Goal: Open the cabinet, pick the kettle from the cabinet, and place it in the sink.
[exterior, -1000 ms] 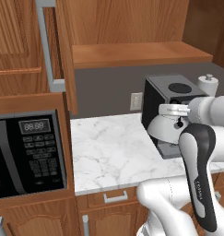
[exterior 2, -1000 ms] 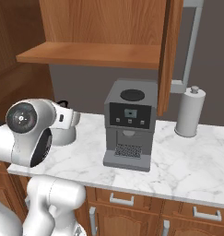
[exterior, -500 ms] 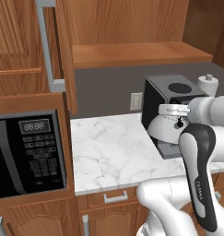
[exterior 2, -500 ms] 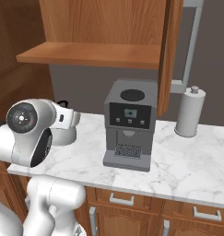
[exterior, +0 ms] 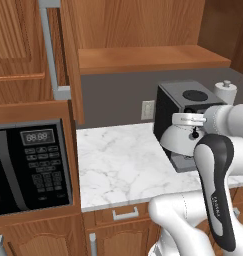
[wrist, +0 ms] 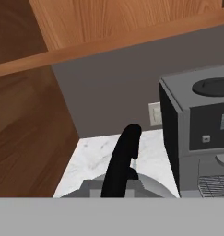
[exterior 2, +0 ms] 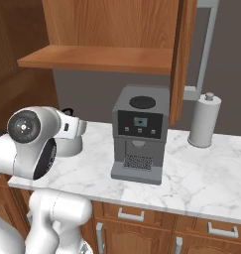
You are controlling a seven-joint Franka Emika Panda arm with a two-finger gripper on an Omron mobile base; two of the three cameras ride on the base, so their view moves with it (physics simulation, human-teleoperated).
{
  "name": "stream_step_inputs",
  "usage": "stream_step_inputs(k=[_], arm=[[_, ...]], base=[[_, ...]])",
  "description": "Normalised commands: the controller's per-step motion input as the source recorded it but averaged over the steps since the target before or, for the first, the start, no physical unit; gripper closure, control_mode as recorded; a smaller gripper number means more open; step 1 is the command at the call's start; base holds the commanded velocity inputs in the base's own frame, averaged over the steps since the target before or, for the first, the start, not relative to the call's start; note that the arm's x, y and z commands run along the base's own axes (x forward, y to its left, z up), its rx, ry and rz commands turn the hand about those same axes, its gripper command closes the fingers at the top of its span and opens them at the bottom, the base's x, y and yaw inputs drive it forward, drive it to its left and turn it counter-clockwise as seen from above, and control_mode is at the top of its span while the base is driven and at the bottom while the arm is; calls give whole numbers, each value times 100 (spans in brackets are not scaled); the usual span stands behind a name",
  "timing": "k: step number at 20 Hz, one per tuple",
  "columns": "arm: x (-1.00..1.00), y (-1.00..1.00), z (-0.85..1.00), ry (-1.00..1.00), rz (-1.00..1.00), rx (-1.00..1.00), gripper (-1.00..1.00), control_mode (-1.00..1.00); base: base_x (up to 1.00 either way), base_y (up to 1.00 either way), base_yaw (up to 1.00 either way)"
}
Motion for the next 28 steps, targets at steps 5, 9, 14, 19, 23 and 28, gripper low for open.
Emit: stream_step_inputs(k=[5, 9, 14, 19, 23, 28], arm=[[0, 0, 0, 0, 0, 0, 100, -100], [0, 0, 0, 0, 0, 0, 100, 100], [0, 0, 0, 0, 0, 0, 100, 100], [0, 0, 0, 0, 0, 0, 100, 100], [0, 0, 0, 0, 0, 0, 100, 100], [0, 0, 0, 0, 0, 0, 100, 100]], base=[[0, 0, 0], [0, 0, 0], [0, 0, 0], [-33, 0, 0], [-56, -3, -7], [-56, 0, -5]])
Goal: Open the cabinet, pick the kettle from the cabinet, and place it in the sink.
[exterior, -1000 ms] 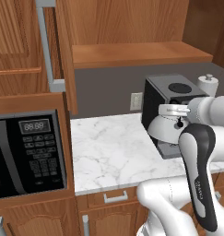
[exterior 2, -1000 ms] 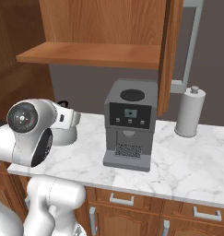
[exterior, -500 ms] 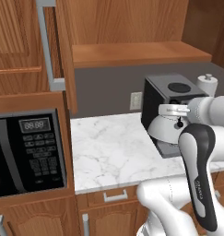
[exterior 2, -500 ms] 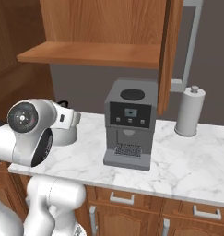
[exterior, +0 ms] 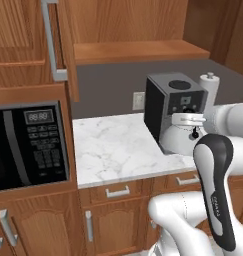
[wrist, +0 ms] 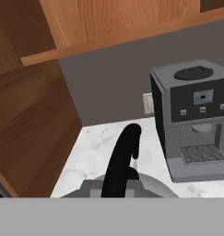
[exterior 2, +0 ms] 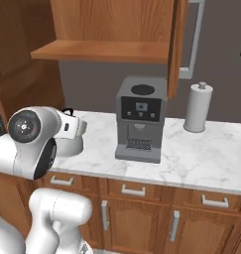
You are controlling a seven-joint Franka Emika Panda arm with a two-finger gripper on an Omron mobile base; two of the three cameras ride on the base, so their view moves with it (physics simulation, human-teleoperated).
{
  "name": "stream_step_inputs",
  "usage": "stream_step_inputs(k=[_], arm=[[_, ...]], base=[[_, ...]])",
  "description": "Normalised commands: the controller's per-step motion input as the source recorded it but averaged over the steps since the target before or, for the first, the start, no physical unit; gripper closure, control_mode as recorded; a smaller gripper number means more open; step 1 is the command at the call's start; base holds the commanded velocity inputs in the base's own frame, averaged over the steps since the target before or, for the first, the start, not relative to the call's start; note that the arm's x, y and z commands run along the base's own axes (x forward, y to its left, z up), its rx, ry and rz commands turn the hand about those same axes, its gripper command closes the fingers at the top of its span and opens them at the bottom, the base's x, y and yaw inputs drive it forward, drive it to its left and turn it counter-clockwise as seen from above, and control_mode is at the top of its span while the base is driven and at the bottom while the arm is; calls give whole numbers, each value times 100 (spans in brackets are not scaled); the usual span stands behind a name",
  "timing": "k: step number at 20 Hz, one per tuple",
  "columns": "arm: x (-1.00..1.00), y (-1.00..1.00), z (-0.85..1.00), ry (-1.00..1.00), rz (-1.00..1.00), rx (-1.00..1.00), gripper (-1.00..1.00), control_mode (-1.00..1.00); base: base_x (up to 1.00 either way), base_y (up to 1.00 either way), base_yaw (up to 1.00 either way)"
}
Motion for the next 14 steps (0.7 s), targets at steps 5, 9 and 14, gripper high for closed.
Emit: stream_step_inputs(k=[5, 9, 14], arm=[[0, 0, 0, 0, 0, 0, 100, 100], [0, 0, 0, 0, 0, 0, 100, 100], [0, 0, 0, 0, 0, 0, 100, 100]], base=[[-19, -25, -1], [-3, -58, 0], [-6, -67, 0]])
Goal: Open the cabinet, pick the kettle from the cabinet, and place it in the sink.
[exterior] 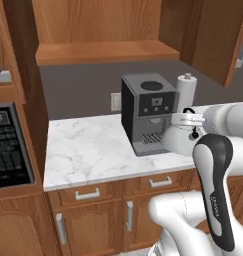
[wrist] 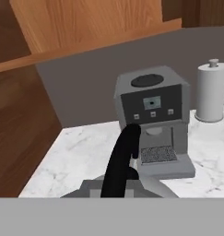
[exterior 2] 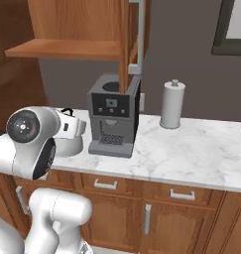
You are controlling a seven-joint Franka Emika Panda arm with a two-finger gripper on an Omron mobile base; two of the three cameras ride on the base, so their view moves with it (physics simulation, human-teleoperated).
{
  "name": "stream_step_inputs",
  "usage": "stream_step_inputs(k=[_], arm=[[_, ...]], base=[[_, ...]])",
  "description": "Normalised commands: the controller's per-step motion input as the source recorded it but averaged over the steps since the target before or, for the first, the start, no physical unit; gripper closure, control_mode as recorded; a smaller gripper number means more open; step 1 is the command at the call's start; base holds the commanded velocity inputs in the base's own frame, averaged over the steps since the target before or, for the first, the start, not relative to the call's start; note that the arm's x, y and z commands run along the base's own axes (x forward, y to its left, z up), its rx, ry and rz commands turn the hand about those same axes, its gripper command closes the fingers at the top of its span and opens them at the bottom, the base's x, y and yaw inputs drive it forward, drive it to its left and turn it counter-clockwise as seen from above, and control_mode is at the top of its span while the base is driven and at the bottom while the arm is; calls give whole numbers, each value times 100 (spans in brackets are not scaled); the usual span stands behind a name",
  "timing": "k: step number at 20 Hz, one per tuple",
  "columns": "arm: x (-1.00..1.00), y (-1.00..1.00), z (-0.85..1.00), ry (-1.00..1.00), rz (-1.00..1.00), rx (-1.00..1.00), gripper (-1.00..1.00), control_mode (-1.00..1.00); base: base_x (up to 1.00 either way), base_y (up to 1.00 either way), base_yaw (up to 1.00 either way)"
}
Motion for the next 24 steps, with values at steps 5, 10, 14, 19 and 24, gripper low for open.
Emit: stream_step_inputs(k=[5, 10, 14, 19, 24], arm=[[0, 0, 0, 0, 0, 0, 100, 100], [0, 0, 0, 0, 0, 0, 100, 100], [0, 0, 0, 0, 0, 0, 100, 100], [0, 0, 0, 0, 0, 0, 100, 100], [0, 0, 0, 0, 0, 0, 100, 100]], base=[[-27, -66, 0], [-16, -66, 0], [-8, -68, 0], [-3, -68, 0], [0, -67, 0]])
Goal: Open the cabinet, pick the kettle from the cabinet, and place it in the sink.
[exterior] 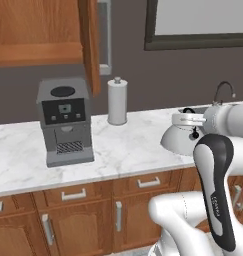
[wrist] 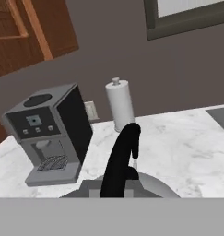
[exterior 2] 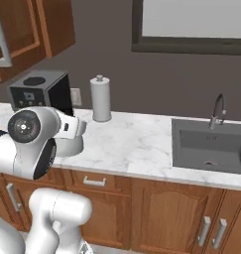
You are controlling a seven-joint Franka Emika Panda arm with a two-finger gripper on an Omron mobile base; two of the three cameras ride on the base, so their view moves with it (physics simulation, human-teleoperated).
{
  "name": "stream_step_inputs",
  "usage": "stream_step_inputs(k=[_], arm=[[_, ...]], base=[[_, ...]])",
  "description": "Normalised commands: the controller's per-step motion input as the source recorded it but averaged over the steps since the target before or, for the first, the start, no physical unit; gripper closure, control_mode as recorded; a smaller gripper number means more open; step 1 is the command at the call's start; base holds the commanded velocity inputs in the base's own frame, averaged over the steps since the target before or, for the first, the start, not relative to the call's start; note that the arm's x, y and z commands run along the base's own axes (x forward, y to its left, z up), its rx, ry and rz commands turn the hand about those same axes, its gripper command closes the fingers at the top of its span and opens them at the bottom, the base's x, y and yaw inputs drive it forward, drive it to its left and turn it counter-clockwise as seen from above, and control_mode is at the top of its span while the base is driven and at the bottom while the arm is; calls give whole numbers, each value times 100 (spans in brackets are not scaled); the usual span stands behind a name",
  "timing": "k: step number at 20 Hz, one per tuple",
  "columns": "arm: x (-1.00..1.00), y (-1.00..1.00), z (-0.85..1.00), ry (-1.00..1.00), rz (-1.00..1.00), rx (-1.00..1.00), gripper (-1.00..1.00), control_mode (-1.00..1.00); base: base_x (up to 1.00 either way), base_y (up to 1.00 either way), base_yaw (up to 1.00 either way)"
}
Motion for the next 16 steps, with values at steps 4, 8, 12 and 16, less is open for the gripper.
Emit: stream_step_inputs(k=[4, 8, 12, 16], arm=[[0, 0, 0, 0, 0, 0, 100, 100], [0, 0, 0, 0, 0, 0, 100, 100], [0, 0, 0, 0, 0, 0, 100, 100], [0, 0, 0, 0, 0, 0, 100, 100]], base=[[0, -66, 0], [4, -63, 0], [5, -62, 0], [7, -61, 0]])
